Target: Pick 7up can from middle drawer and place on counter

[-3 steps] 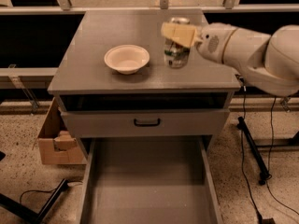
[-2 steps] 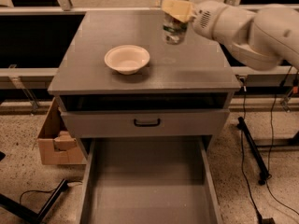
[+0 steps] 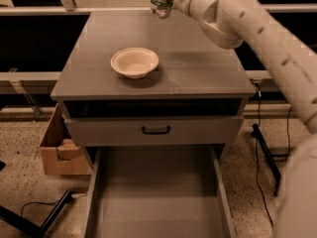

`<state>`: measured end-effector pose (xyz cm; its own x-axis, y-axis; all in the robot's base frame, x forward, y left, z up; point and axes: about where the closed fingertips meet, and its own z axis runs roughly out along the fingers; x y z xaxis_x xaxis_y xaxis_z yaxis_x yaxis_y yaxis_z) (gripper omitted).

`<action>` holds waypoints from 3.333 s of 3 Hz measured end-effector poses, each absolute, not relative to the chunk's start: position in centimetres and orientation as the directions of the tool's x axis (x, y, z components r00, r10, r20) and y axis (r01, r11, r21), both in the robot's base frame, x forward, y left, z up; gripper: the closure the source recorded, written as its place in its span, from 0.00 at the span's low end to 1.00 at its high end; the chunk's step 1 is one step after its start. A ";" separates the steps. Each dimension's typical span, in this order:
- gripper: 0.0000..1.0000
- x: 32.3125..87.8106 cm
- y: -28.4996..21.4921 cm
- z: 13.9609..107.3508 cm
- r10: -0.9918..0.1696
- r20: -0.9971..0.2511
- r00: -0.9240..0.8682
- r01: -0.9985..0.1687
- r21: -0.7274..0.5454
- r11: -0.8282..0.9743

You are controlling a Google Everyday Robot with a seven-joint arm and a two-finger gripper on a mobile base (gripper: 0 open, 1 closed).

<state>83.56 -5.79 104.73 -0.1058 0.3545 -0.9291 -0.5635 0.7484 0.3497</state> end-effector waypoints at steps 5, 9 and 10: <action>0.82 92.9 5.8 90.9 0.119 -0.981 -0.151 -0.597 0.186 0.781; 0.00 92.4 5.7 92.1 0.078 -0.988 -0.132 -0.599 0.142 0.788; 0.00 90.8 5.4 96.0 0.008 -0.993 -0.118 -0.625 0.081 0.776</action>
Offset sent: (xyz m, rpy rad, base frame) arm 0.1118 0.1119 -0.1025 -0.1317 0.1094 0.0453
